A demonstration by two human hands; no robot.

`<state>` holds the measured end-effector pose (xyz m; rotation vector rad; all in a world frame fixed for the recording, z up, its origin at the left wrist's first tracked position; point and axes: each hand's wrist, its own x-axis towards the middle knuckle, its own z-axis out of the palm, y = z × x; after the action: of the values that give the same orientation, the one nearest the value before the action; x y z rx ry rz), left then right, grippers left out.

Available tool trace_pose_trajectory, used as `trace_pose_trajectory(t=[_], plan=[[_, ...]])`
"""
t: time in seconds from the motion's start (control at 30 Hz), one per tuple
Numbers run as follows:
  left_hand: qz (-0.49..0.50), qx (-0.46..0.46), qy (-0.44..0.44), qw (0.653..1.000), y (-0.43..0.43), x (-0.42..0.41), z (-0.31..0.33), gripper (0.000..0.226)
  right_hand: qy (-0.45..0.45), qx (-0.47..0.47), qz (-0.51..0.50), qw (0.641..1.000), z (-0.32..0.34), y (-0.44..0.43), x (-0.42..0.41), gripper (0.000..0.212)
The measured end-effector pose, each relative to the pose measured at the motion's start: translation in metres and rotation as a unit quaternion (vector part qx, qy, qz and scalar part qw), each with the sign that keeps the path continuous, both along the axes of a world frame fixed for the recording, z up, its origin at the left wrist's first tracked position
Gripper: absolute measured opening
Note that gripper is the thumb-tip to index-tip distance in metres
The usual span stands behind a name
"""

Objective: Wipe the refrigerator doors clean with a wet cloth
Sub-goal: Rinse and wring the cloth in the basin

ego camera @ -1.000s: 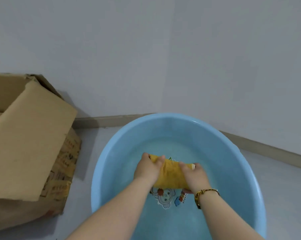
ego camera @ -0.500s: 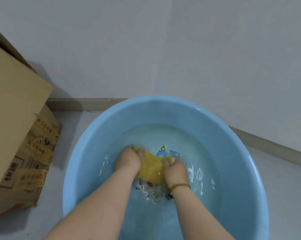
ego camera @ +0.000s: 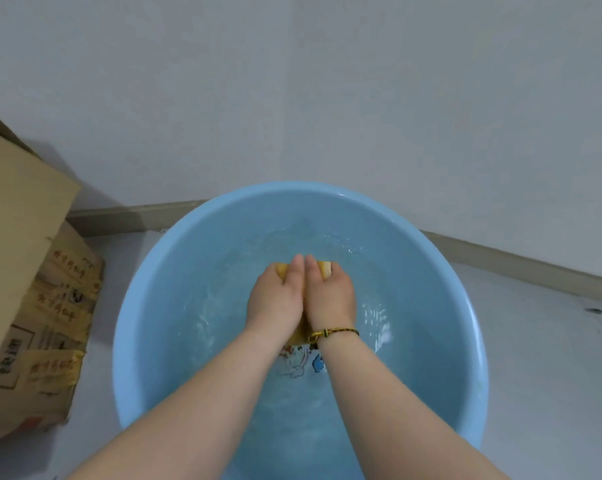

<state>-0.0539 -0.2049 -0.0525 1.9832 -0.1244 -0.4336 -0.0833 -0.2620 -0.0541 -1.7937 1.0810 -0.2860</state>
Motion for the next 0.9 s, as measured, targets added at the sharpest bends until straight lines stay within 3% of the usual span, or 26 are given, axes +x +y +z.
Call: trace_pose_trajectory(t=[0.2,0.33,0.47,0.6,0.73,0.9], plan=[[0.021,-0.066,0.047,0.996,0.001,0.008,0.011,0.044,-0.051,-0.038,0.038,0.997,0.005,0.013,-0.016,0.042],[-0.069,-0.048,0.061,0.995,-0.001,-0.013,0.008,0.040,-0.017,0.013,0.000,1.000,0.001,-0.017,-0.014,0.040],[-0.038,-0.046,0.113,0.992,0.005,0.009,-0.004,0.034,-0.017,0.053,0.007,0.998,-0.005,-0.014,-0.029,0.042],[-0.031,0.077,0.081,0.993,0.019,0.030,-0.027,0.044,0.047,0.056,0.046,0.996,-0.014,-0.025,-0.037,0.040],[-0.083,0.237,0.023,0.968,0.027,0.029,-0.045,0.049,0.156,0.020,0.126,0.979,-0.034,-0.021,-0.038,0.035],[-0.106,0.324,0.011,0.940,0.031,0.016,-0.057,0.043,0.254,-0.032,0.171,0.952,-0.051,-0.017,-0.040,0.027]])
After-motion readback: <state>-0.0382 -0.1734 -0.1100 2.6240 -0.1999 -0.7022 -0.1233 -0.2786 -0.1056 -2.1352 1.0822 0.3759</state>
